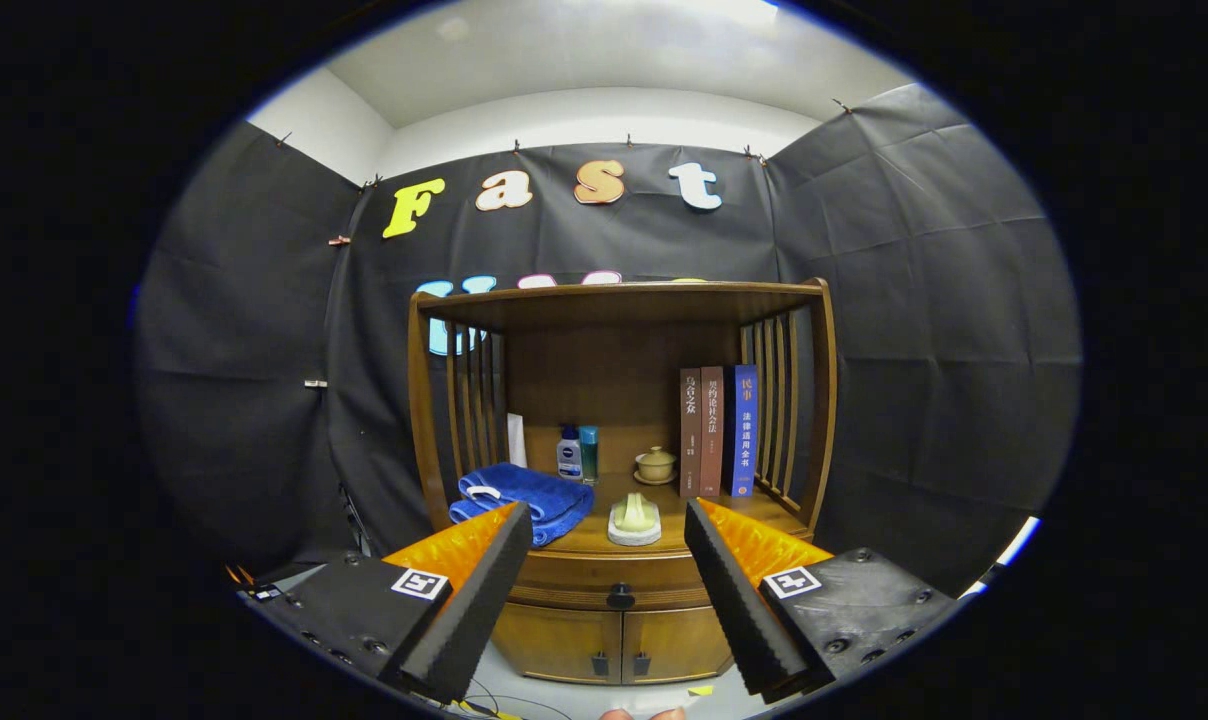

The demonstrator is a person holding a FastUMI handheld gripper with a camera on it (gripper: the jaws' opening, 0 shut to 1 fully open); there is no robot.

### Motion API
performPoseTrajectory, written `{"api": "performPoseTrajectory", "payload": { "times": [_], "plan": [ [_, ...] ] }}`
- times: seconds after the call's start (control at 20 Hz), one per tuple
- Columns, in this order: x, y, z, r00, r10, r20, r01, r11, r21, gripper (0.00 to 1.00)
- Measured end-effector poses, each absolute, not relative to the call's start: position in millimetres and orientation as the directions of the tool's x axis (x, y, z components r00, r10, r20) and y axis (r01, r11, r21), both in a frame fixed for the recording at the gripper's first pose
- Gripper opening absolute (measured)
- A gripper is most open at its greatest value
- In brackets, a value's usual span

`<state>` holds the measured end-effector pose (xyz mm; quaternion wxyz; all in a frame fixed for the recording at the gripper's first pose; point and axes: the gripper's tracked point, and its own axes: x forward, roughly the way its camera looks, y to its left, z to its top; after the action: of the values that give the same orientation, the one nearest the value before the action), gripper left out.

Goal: Pull open the drawer, take out the items inside it, and place them on the countertop above the cabinet.

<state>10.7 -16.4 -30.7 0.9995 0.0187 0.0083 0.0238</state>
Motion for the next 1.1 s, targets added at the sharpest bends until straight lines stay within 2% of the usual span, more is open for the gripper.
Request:
{"api": "performPoseTrajectory", "payload": {
  "times": [1.1],
  "plan": [
    [9.1, -11.2, -28.2, 0.998, 0.053, -0.014, -0.053, 0.998, 0.029, 0.99]
  ]
}}
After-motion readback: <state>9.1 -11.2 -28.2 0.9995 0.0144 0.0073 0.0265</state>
